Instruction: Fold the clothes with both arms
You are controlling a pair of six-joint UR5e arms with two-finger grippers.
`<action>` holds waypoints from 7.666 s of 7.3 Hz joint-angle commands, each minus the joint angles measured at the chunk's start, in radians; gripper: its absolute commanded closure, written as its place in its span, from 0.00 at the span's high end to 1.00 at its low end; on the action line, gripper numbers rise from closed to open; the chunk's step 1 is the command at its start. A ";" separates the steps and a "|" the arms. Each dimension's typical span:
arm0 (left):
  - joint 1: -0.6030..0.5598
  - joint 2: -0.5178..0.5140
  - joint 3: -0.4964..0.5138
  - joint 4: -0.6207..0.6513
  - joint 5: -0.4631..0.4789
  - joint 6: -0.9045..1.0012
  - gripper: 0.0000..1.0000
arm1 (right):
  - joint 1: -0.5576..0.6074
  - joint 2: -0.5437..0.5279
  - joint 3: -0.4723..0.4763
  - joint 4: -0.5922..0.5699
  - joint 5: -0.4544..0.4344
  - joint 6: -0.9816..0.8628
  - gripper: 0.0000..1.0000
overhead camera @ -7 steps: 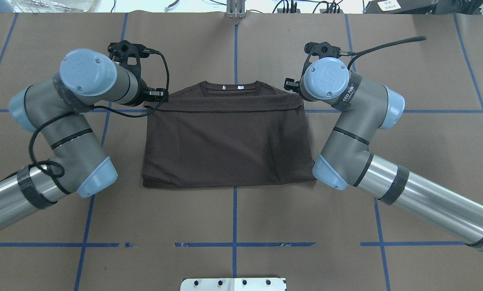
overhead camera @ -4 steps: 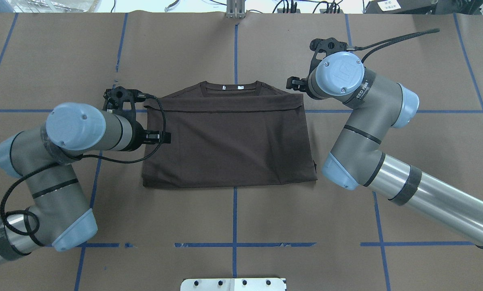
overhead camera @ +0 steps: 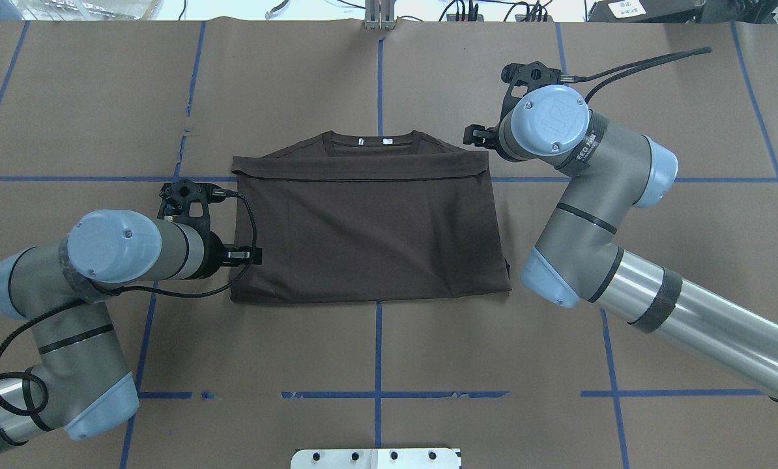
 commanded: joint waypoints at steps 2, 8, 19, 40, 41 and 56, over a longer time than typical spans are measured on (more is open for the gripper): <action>0.048 0.016 0.001 0.001 0.000 -0.031 0.71 | 0.000 -0.007 0.000 0.000 -0.003 0.000 1.00; 0.070 0.027 -0.025 0.009 -0.002 -0.056 0.00 | -0.002 -0.015 0.000 0.001 -0.006 -0.001 1.00; -0.418 -0.548 0.920 -0.283 0.015 0.386 0.00 | -0.006 -0.017 0.033 0.000 -0.006 0.017 1.00; -0.493 -0.267 0.648 -0.392 -0.082 0.590 1.00 | -0.198 0.305 -0.372 0.162 -0.103 0.266 0.47; -0.493 -0.267 0.648 -0.393 -0.082 0.588 1.00 | -0.199 0.307 -0.372 0.164 -0.104 0.267 0.12; -0.404 -0.271 0.593 -0.402 -0.083 0.435 1.00 | -0.466 -0.405 0.403 0.142 -0.274 0.266 0.27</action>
